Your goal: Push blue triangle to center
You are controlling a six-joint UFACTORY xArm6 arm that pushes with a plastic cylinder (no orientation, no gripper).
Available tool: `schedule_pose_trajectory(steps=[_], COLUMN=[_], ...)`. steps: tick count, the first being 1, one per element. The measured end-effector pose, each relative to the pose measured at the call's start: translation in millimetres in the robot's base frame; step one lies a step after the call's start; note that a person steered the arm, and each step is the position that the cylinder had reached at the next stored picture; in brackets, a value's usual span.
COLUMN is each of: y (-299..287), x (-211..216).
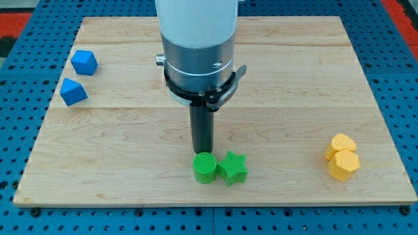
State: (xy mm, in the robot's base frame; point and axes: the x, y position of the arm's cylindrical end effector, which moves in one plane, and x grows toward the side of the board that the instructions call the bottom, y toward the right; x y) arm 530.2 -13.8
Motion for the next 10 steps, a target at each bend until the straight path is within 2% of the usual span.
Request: schedule_pose_trajectory(steps=[3, 4, 5, 7, 8, 10], y=[0.0, -9.5, -66.8, -186.1, -276.9, -290.3], x=[-10.2, -66.7, -110.8, -53.7, -70.4, -85.8])
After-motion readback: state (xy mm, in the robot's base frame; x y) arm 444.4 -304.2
